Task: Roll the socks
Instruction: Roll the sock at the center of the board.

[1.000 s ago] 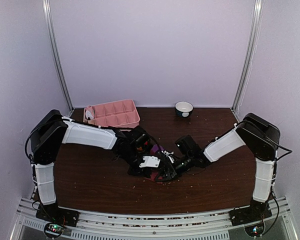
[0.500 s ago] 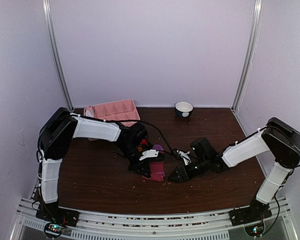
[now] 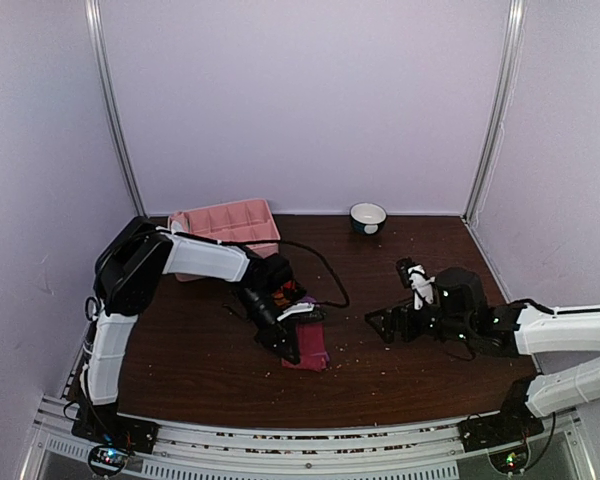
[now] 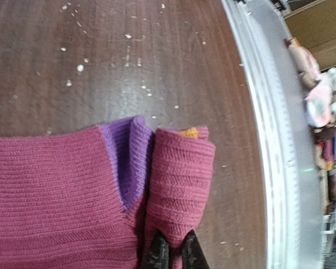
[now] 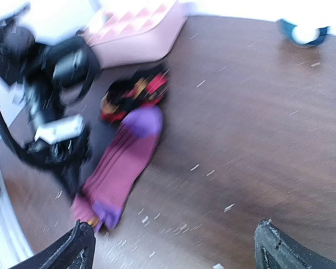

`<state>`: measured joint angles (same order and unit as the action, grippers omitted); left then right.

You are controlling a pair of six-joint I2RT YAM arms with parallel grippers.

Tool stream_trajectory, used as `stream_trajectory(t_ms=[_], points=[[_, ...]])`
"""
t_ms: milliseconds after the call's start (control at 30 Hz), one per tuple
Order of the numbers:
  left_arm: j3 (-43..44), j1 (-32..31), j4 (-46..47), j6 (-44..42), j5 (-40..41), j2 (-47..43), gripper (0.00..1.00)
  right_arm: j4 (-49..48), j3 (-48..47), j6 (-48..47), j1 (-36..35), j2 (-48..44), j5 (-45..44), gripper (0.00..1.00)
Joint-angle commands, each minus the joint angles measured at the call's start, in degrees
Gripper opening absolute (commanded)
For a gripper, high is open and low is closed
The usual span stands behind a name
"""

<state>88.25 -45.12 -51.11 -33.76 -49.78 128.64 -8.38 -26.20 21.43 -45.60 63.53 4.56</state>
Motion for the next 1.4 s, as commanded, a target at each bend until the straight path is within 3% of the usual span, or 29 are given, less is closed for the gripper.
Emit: stream_trajectory(t_ms=[0,33,133,333,600,1067,1367], points=[[0.3,0.0,-10.8,-1.4,-2.7,6.6,0.02,-3.1,0.9,-0.4,1.4,1.9,-1.5,1.0],[0.3,0.1,-10.8,-1.4,-3.0,6.7,0.02,-4.5,1.3,-3.0,0.0,2.0,-1.6,1.0],[0.6,0.3,-10.9,-0.8,-3.7,7.0,0.02,-5.4,-0.2,-14.7,-10.5,2.2,-13.7,1.0],[2.1,0.7,-11.1,-0.3,-2.6,8.4,0.01,1.4,-11.4,-26.7,-21.8,16.0,-15.3,1.0],[1.7,0.8,-8.8,0.7,0.9,8.8,0.01,17.1,-30.2,-23.4,-23.3,34.5,-17.3,0.93],[1.4,0.8,-9.2,0.2,0.7,8.2,0.01,12.3,-28.2,-31.3,-27.3,35.4,-22.5,0.9],[1.1,0.9,-10.1,-0.9,0.1,8.1,0.01,-1.2,-17.3,-40.4,-29.9,27.9,-17.7,0.89]])
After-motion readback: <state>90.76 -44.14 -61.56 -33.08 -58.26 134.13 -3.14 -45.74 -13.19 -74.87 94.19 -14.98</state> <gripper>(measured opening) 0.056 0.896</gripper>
